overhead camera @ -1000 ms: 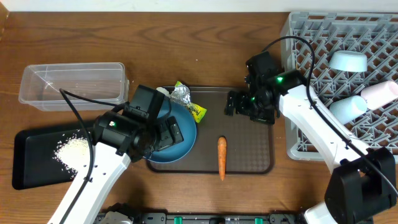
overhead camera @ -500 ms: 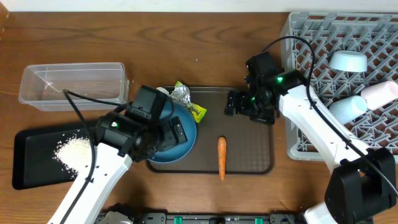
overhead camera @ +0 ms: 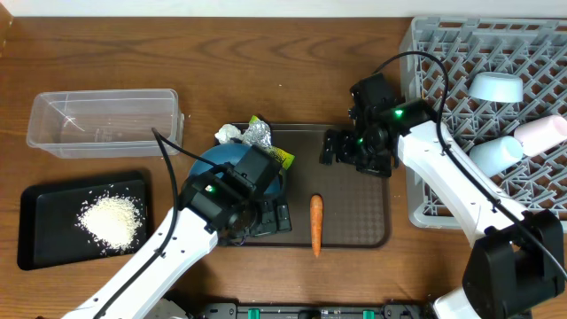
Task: Sort waste into correct bins and load items into the dishwasher rack
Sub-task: 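Lower the left gripper onto the carrot on the tray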
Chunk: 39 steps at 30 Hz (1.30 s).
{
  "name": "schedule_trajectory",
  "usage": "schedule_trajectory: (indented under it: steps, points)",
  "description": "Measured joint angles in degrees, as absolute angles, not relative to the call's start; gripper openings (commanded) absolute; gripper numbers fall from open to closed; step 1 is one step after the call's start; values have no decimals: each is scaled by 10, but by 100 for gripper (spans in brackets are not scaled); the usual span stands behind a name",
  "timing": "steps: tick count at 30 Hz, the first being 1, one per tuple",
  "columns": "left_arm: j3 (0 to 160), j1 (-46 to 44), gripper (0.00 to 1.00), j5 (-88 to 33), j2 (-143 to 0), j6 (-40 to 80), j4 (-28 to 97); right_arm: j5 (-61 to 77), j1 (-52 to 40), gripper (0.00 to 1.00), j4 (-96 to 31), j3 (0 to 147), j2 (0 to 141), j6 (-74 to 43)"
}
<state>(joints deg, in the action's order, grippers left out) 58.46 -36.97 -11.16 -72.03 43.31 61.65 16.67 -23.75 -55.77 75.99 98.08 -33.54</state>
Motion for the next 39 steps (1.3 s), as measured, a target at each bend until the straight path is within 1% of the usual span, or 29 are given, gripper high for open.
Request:
schedule_trajectory:
  steps: [11,15,18,24,27,39]
  points:
    - [561,-370,98,-109,-745,435,594,172,-237,99,-566,760,981,-335]
    - [558,-370,98,-109,-750,428,595,172,-226,99,-551,760,981,-335]
    - [558,-370,98,-109,-750,423,595,177,-179,99,-549,760,981,-341]
    - [558,-370,98,-107,-750,420,588,201,-41,99,-555,760,981,-350]
    - [558,-370,98,-106,-750,420,579,220,-1,99,-573,760,981,-354]
    - [558,-371,98,-114,-751,420,543,236,4,99,-585,760,981,-335]
